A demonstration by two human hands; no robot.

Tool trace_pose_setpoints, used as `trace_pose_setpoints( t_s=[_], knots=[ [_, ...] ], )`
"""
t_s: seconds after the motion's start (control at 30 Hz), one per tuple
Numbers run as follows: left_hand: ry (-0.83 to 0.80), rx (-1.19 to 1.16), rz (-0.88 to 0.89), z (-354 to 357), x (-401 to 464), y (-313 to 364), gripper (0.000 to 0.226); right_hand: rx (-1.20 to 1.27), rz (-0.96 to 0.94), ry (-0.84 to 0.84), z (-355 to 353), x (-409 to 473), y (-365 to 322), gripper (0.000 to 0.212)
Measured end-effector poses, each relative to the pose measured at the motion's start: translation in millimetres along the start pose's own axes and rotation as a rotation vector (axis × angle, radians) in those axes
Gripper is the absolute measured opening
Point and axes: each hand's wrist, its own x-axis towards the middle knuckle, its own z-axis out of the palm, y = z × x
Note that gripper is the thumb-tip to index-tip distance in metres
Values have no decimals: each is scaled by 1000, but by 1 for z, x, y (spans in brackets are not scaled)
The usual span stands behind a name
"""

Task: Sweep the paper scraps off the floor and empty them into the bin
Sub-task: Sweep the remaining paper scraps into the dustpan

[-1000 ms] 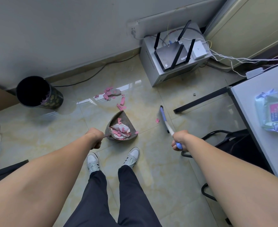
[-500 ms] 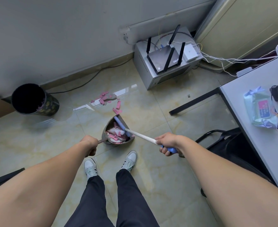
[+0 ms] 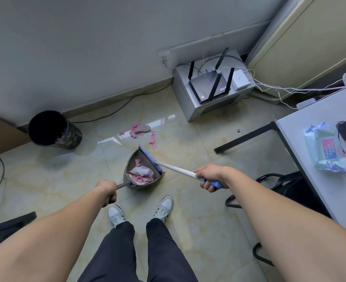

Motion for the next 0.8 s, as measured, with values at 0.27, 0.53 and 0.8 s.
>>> trace_pose_setpoints(
  t_s=[0.27, 0.53, 0.8],
  knots=[
    [55, -93, -10, -47, 10, 16, 19, 97, -51, 112, 28, 18, -42, 47],
    [49, -129, -32, -98, 36, 40, 23, 110, -87, 198, 55, 34, -93, 40],
    [16, -100, -79, -142, 56, 54, 21, 46, -91, 356, 79, 63, -152, 32]
  ],
)
